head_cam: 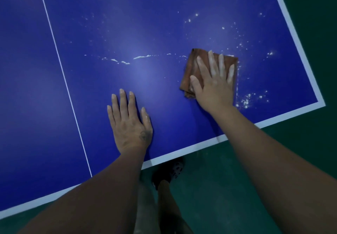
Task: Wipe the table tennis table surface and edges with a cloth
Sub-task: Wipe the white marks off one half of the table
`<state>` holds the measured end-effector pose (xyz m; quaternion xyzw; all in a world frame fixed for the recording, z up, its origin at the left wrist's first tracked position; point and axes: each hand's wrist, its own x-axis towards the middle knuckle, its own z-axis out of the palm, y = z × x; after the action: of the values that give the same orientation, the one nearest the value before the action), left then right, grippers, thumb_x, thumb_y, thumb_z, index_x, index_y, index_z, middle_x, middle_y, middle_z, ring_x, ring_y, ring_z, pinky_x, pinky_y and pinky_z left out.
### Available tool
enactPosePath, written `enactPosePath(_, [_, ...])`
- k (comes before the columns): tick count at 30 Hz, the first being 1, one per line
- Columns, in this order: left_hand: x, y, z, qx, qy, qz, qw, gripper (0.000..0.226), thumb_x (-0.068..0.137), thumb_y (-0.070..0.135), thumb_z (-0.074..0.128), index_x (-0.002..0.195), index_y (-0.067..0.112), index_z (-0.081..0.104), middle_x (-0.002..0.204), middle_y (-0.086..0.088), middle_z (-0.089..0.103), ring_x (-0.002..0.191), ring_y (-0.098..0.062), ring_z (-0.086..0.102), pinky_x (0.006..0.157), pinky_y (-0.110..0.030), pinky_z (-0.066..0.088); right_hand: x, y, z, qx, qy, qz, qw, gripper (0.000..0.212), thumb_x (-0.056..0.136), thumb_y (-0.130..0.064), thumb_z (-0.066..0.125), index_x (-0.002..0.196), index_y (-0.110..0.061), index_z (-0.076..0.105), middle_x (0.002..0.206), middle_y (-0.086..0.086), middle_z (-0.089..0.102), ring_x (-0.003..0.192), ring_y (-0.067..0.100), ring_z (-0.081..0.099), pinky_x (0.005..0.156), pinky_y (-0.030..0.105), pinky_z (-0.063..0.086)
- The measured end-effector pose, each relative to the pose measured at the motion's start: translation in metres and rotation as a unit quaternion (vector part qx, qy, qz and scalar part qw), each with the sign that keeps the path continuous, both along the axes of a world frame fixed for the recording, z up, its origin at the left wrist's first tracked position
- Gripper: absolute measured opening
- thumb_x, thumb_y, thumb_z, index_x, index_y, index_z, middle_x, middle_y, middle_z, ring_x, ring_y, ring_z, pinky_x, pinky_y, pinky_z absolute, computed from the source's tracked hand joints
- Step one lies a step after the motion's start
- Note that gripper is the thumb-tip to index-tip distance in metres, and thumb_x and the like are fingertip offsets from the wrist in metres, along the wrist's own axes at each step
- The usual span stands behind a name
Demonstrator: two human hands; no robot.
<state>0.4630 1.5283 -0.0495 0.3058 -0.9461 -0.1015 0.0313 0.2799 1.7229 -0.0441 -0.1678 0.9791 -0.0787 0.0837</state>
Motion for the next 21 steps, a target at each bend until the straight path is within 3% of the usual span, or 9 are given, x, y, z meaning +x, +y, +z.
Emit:
enactPosePath(4, [0.0, 0.001, 0.003, 0.012, 0.0, 0.001, 1.0, 0.065, 0.113, 0.042, 0.034, 0.17, 0.012, 0.034, 0.182, -0.009, 0.02, 0.17, -0.031, 0.01, 0.138, -0.054, 0.01, 0.075, 0.012, -0.007, 0.002, 0.06, 0.053, 0.997, 0.064, 0.113, -0.057, 0.033, 0.17, -0.028, 0.03, 0.181, 0.003, 0.011, 0.167, 0.031, 0.004, 0.13, 0.067, 0.007])
enactPosePath(9, [-0.001, 0.0, 0.005, 0.013, -0.008, 0.005, 1.0, 0.066, 0.112, 0.042, 0.033, 0.17, 0.011, 0.033, 0.182, -0.01, 0.02, 0.17, -0.031, 0.01, 0.138, -0.053, 0.008, 0.141, 0.076, -0.015, 0.007, 0.056, -0.002, 0.998, 0.062, 0.111, -0.057, 0.036, 0.167, -0.028, 0.038, 0.18, 0.001, 0.017, 0.167, 0.032, 0.009, 0.129, 0.071, 0.009])
enactPosePath(13, [0.0, 0.0, 0.004, 0.02, -0.017, 0.006, 1.0, 0.067, 0.112, 0.044, 0.03, 0.171, 0.012, 0.031, 0.183, -0.009, 0.017, 0.17, -0.03, 0.006, 0.138, -0.053, 0.006, 0.108, 0.097, -0.008, 0.025, 0.044, 0.006, 0.999, 0.062, 0.112, -0.057, 0.035, 0.166, -0.028, 0.039, 0.18, 0.001, 0.019, 0.167, 0.031, 0.011, 0.13, 0.068, 0.008])
enactPosePath(21, [-0.002, 0.001, 0.006, 0.027, -0.014, 0.011, 0.999, 0.067, 0.112, 0.043, 0.031, 0.171, 0.012, 0.032, 0.183, -0.008, 0.017, 0.17, -0.028, 0.006, 0.138, -0.051, 0.004, -0.02, 0.068, -0.004, 0.023, -0.001, -0.022, 0.999, 0.067, 0.11, -0.063, 0.023, 0.171, -0.034, 0.023, 0.181, -0.001, 0.008, 0.167, 0.03, -0.001, 0.132, 0.064, -0.001])
